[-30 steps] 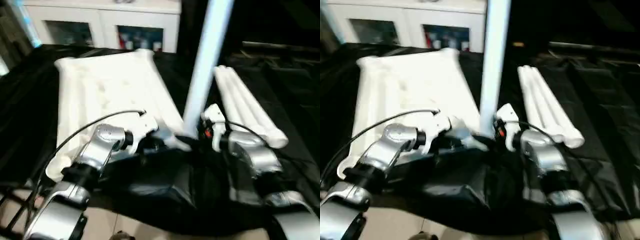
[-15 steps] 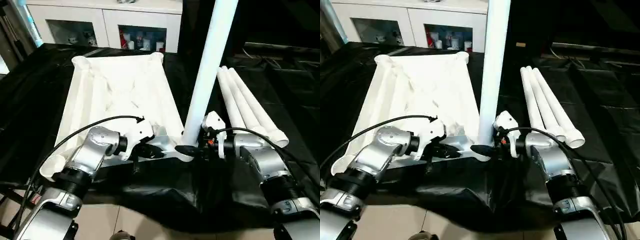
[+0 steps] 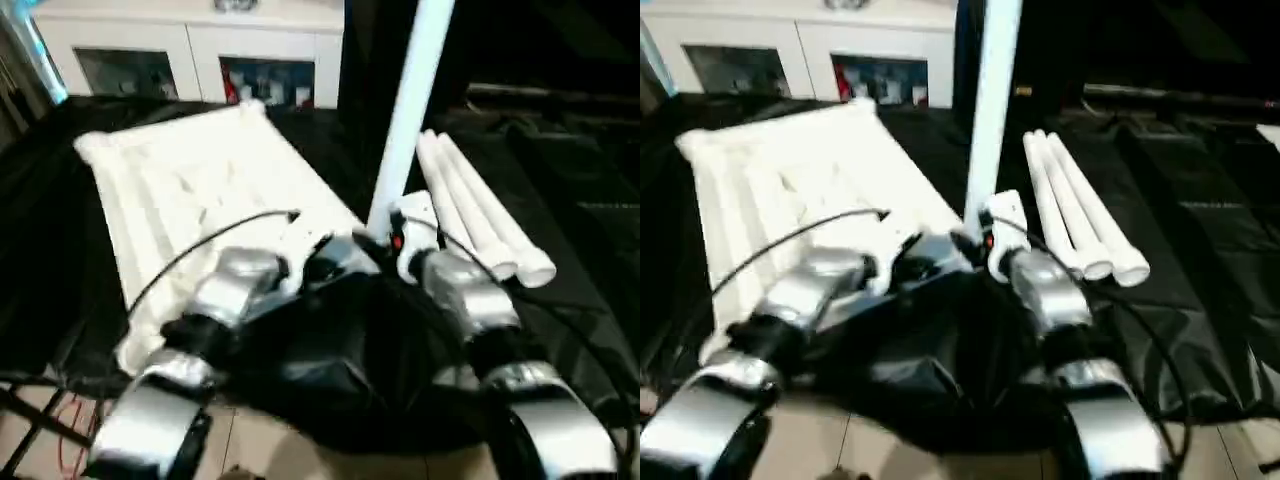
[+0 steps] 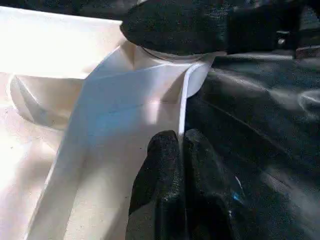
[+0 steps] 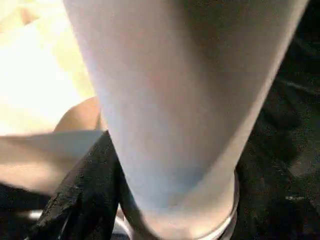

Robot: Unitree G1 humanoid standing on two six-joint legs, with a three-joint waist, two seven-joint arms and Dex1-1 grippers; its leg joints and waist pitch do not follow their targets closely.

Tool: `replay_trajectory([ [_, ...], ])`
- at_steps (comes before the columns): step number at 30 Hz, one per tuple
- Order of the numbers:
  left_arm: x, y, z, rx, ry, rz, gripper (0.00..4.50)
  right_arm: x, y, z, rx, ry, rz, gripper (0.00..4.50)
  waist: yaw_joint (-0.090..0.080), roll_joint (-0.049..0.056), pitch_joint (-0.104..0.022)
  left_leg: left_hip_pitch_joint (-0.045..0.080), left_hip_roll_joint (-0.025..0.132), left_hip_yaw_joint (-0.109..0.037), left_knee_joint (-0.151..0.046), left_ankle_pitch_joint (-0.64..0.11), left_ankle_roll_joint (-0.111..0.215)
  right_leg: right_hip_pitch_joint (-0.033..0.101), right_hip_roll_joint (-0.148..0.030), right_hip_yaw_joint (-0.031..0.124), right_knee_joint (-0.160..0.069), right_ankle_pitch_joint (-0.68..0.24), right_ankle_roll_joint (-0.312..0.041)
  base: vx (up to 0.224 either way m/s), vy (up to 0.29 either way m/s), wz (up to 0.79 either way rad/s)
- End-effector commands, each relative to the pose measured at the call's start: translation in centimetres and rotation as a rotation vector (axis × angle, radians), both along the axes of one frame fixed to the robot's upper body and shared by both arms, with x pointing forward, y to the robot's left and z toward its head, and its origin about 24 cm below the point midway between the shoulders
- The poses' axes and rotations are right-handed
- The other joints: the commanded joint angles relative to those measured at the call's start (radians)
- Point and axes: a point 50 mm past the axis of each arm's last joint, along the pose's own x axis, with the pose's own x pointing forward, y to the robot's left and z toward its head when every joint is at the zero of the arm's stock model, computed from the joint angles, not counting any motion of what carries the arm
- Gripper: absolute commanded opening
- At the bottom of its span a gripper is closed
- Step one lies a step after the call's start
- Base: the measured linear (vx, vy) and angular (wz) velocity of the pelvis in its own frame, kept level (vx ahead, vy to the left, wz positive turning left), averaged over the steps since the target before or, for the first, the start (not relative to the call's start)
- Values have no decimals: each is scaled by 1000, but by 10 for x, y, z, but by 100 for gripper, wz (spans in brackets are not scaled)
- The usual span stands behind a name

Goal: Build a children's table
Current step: Rotate leg to tighten

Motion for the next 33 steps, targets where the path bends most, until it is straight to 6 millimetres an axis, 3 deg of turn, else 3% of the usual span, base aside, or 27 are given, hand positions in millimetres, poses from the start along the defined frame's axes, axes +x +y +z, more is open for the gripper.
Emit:
replay_trajectory([
  [1,16,-2,23,-37,-110,118,0,-15,45,-14,99,83,147,336,6,-12,-69,6,35,-13,-58,-151,47,42,-85,46,-77,-158,-215,0,0,0],
  [3,13,-5,23,-42,-115,87,0,-15,48,-14,122,89,149,339,4,-10,-70,1,35,-14,-57,-120,68,48,-84,44,-68,-85,-230,0,0,0],
  [5,12,-6,22,-40,-118,74,0,-15,48,-14,124,89,150,366,2,-9,-71,4,36,-13,-55,-114,78,47,-84,44,-67,-60,-242,0,0,0],
  [8,12,-8,21,-39,-122,63,0,-13,43,-13,52,38,119,385,2,-12,-70,7,37,-12,-56,-131,79,46,-86,44,-70,-86,-247,0,0,0],
  [12,15,-13,21,-28,-156,53,0,-10,25,-11,-11,-31,34,385,4,-11,-64,12,36,-10,-59,-170,57,39,-85,46,-82,-178,-220,0,0,0],
  [16,23,-22,26,-14,-228,84,0,-14,7,-8,-30,-71,-7,385,12,-13,-65,13,36,-11,-61,-173,53,43,-83,49,-84,-177,-191,0,0,0],
  [17,26,-24,29,-17,-252,111,0,-15,5,-8,-36,-77,-12,385,11,-10,-66,9,36,-14,-60,-163,57,46,-84,48,-80,-151,-191,0,0,0],
  [18,26,-24,29,-17,-252,111,0,-15,5,-8,-36,-77,-12,385,10,-16,-70,5,35,-15,-59,-142,64,50,-84,47,-74,-110,-195,0,0,0],
  [19,28,-25,31,-32,-258,127,28,-17,3,-8,-40,-79,-16,387,8,-17,-73,-1,32,-15,-55,-109,75,54,-84,46,-69,-63,-207,0,0,0],
  [20,28,-25,31,-32,-258,127,28,-17,3,-8,-40,-79,-16,387,10,-17,-76,2,32,-13,-52,-95,84,52,-84,46,-67,-36,-214,0,0,0],
  [21,32,-26,37,-52,-281,172,45,-19,1,-9,-56,-83,-26,387,15,-9,-84,-1,29,-13,-42,-30,114,52,-81,47,-52,80,-237,0,0,0],
  [23,33,-25,38,-55,-289,187,60,-19,1,-9,-59,-85,-28,387,15,-12,-89,-5,31,-13,-36,18,151,50,-79,44,-38,213,-265,0,0,0],
  [25,35,-21,40,-49,-309,217,72,-20,3,-11,-54,-83,-32,387,15,-8,-86,-5,33,-12,-35,11,166,47,-81,42,-39,223,-280,0,0,0],
  [26,38,-12,43,-33,-334,257,72,-21,7,-11,-49,-79,-31,387,14,-11,-84,-5,33,-12,-37,-18,168,48,-83,40,-43,188,-284,0,0,0],
  [29,44,4,46,-4,-380,340,72,-24,12,-11,-45,-74,-24,387,11,-8,-76,-1,36,-12,-44,-90,135,46,-82,41,-56,59,-270,0,0,0],
  [30,47,20,50,19,-407,405,72,-25,14,-11,-48,-67,-19,387,12,-11,-76,1,37,-12,-45,-95,129,46,-83,41,-57,45,-267,0,0,0],
  [31,50,50,57,70,-448,512,72,-25,17,-12,-56,-59,-13,387,11,-11,-75,0,38,-13,-47,-103,116,45,-81,41,-57,24,-260,0,0,0],
  [33,50,63,59,98,-462,550,72,-25,18,-12,-58,-57,-11,387,7,-7,-74,-2,39,-15,-50,-111,95,46,-81,41,-54,3,-245,0,0,0],
])
